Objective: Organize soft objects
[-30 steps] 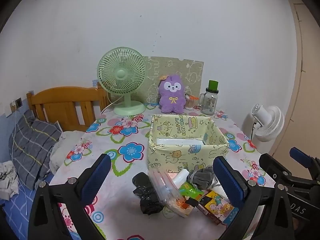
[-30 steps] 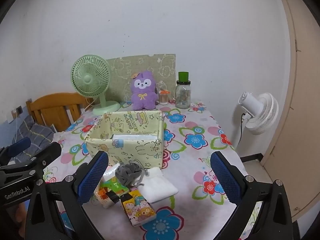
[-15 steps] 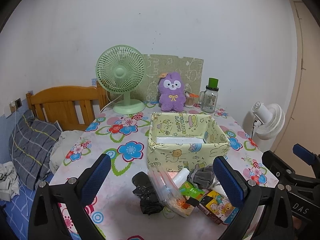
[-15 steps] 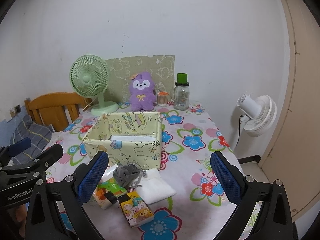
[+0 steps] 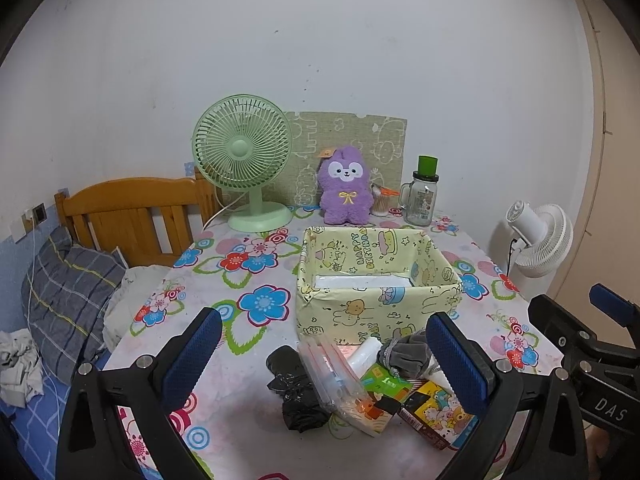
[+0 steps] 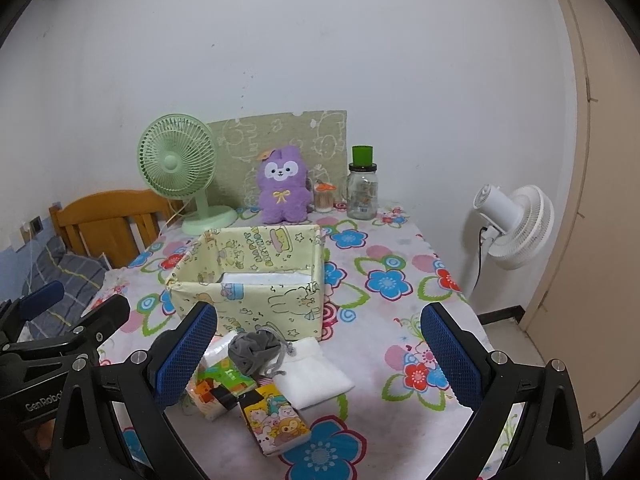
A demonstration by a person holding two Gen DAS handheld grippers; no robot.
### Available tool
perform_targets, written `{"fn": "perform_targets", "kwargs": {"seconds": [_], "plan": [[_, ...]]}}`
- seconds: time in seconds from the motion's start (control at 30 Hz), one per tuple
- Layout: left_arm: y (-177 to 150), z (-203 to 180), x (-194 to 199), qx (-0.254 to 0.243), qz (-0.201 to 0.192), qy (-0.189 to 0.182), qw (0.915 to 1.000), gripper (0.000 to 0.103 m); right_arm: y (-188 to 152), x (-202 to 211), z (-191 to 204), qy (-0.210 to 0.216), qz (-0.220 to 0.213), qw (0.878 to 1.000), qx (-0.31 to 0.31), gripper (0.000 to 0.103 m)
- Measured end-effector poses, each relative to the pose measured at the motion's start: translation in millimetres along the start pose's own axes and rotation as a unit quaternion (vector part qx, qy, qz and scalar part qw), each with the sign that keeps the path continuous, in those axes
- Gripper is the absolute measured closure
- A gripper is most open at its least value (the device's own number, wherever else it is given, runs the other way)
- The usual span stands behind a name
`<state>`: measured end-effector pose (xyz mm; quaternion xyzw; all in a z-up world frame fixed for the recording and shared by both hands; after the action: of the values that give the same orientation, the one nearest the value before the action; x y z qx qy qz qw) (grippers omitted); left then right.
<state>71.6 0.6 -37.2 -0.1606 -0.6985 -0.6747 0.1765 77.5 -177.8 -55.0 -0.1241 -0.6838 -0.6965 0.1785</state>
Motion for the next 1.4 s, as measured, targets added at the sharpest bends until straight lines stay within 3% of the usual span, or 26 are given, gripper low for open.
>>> {"fn": "perform_targets", "kwargs": {"seconds": [1.4], "plan": [[0, -4, -9, 0.001, 0.004, -0.01, 0.9999, 0.003, -1, -16, -8, 0.004, 0.014, 1.0, -0.022, 0.0]]}}
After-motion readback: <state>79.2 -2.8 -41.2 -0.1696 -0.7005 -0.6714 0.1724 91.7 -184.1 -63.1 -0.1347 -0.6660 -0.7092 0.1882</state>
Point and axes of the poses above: each gripper's, at about its wrist camera, not at the fingertips, and x roughly against the way its jaws point, z to its left, y to its top, the point moved 7 cm from there along -x, roughly the way its jaws point, and after that the axes turned 1 degree about -z, right-handed, at the moved point
